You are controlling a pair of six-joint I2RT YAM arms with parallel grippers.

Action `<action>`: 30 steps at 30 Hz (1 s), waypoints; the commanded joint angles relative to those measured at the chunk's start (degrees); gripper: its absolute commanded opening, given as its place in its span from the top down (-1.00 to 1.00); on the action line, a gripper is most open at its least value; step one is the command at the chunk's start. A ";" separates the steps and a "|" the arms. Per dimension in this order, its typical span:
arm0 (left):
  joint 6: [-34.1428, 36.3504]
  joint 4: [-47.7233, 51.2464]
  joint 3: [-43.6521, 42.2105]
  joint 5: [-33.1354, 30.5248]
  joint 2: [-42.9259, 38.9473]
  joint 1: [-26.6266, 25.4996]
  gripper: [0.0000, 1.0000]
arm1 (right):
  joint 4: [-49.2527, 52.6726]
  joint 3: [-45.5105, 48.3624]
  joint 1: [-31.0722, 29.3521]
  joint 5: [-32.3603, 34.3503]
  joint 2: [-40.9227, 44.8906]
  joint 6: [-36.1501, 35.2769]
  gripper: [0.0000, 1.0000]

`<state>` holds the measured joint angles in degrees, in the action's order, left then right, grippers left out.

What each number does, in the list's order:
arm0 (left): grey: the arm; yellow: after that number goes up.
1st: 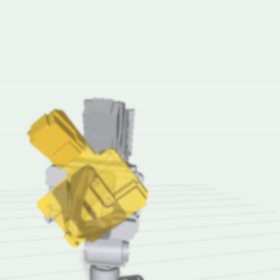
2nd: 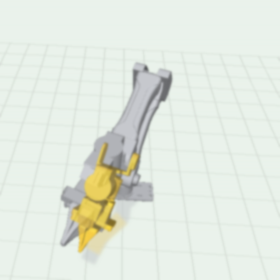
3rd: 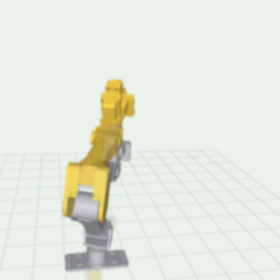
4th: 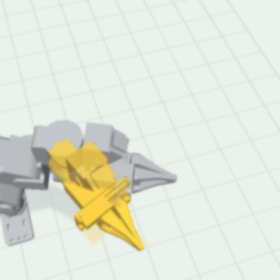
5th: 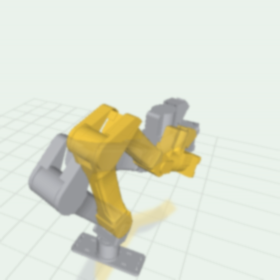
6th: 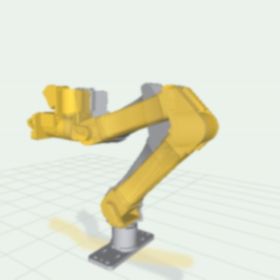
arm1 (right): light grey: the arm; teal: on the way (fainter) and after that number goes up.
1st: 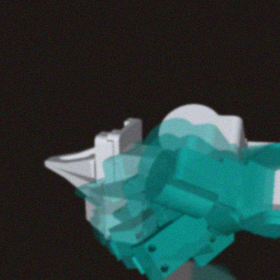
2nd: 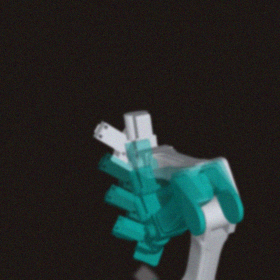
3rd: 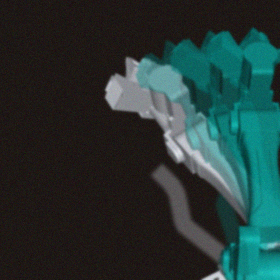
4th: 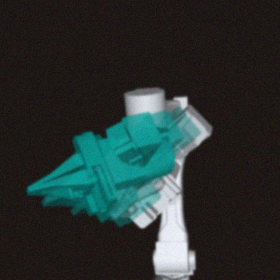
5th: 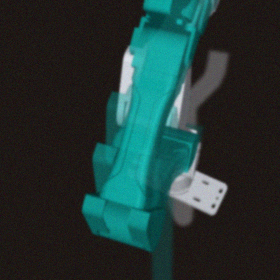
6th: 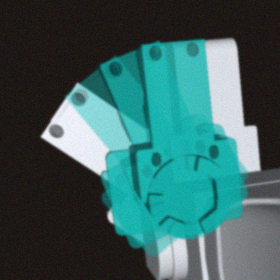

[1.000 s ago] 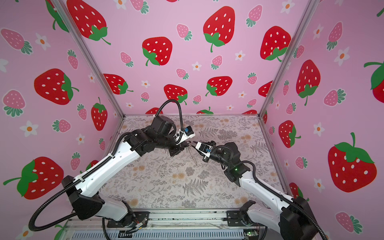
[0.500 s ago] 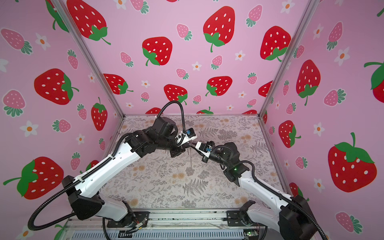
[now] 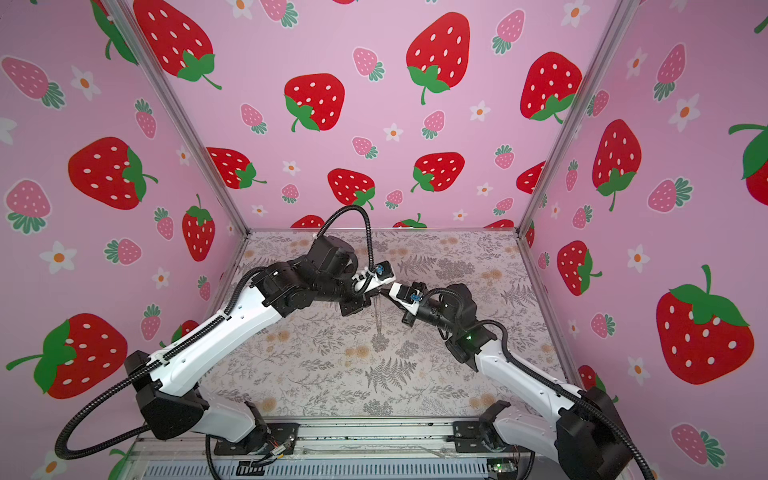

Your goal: Put the keys on the keyring

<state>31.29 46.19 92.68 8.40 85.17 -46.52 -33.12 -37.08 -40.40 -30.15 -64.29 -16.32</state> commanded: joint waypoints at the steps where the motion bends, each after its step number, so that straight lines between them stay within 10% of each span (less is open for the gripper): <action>1: 2.97 -1.64 1.49 4.73 -1.21 -1.42 1.00 | 2.02 -2.12 -0.03 -3.20 -0.50 -0.40 0.88; 10: 3.57 -5.63 -1.55 4.92 -3.10 -1.31 1.00 | -0.01 -0.86 1.31 -8.12 0.36 1.71 1.00; 18: -0.10 -8.17 -4.21 4.34 -5.75 1.71 0.33 | -6.25 0.64 3.47 -9.34 0.37 7.19 1.00; 30: -8.66 -19.90 -16.81 11.37 -8.90 6.71 0.21 | -11.67 1.95 3.67 -8.92 0.42 9.20 1.00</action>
<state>25.06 30.83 77.41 16.08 76.25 -40.05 -40.77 -35.48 -36.95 -38.33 -64.34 -8.21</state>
